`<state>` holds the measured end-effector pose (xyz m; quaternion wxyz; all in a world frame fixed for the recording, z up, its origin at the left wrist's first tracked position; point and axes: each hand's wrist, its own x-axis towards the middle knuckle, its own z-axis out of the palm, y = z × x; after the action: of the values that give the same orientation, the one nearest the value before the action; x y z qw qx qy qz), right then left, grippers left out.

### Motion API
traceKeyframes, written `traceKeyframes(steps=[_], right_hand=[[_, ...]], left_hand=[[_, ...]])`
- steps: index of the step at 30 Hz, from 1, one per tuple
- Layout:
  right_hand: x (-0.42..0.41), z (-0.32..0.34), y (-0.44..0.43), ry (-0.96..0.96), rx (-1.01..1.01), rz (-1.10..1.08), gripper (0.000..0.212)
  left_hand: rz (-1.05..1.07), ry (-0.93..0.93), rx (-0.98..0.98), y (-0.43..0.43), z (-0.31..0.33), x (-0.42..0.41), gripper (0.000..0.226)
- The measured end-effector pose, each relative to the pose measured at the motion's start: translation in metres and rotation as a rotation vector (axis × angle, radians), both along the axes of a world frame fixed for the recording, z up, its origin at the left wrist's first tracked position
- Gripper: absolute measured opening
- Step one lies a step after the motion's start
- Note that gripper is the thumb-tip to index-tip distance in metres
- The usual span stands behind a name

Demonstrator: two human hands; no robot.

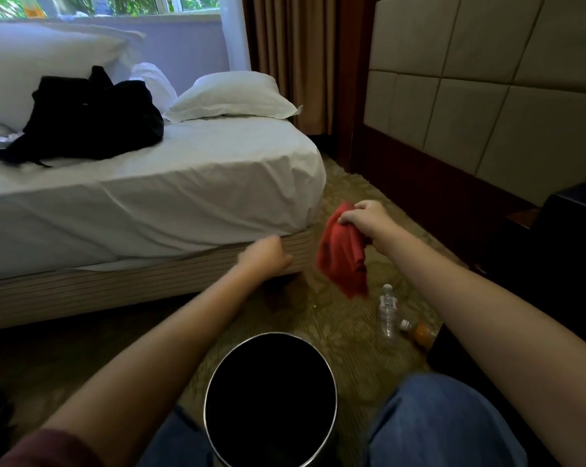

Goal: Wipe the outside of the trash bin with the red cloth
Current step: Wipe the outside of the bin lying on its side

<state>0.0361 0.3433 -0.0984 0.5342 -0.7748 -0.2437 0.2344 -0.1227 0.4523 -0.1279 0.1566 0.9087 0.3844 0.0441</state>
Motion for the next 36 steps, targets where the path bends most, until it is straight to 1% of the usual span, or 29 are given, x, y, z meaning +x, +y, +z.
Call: traceKeyframes(steps=[2,4,5,8,10,13,16,22,24,27,31,33,36], right_hand=[[0.004,-0.012,-0.001,-0.095,-0.037,-0.095,0.014],[0.012,-0.023,-0.006,-0.132,-0.051,-0.199,0.016],[0.017,-0.028,-0.009,-0.132,-0.053,-0.241,0.019],[0.028,-0.044,-0.018,-0.119,-0.067,-0.315,0.015],[0.032,-0.056,-0.022,-0.137,-0.095,-0.342,0.011],[0.029,-0.075,-0.022,-0.13,-0.104,-0.32,0.01],[0.022,-0.093,-0.02,-0.11,-0.117,-0.262,0.009],[0.02,-0.106,-0.023,-0.12,-0.117,-0.204,0.006],[0.023,-0.107,-0.025,-0.115,-0.107,-0.202,0.007],[0.023,-0.111,-0.027,-0.133,-0.087,-0.167,0.009],[0.027,-0.114,-0.03,-0.175,-0.068,-0.106,0.018],[0.028,-0.115,-0.032,-0.176,-0.047,-0.108,0.014],[0.028,-0.113,-0.037,-0.217,-0.027,-0.133,0.011]], left_hand=[[-0.069,0.184,0.005,-0.032,-0.028,-0.001,0.035],[-0.174,0.337,-0.032,-0.068,-0.064,-0.003,0.033],[-0.208,0.385,-0.076,-0.085,-0.08,-0.003,0.034],[-0.198,0.436,-0.222,-0.121,-0.114,-0.001,0.042],[-0.165,0.454,-0.222,-0.133,-0.126,0.002,0.041],[-0.117,0.467,-0.184,-0.138,-0.138,0.001,0.034],[-0.09,0.52,-0.221,-0.143,-0.148,-0.002,0.037],[0.018,0.369,-0.458,-0.134,-0.158,-0.008,0.04],[0.019,0.326,-0.47,-0.127,-0.157,-0.005,0.04],[0.037,0.251,-0.446,-0.109,-0.149,0.003,0.032],[0.104,0.043,-0.497,-0.076,-0.131,0.012,0.014],[0.149,-0.083,-0.568,-0.064,-0.124,0.019,0.016],[0.158,-0.225,-0.67,-0.049,-0.113,0.025,0.017]])
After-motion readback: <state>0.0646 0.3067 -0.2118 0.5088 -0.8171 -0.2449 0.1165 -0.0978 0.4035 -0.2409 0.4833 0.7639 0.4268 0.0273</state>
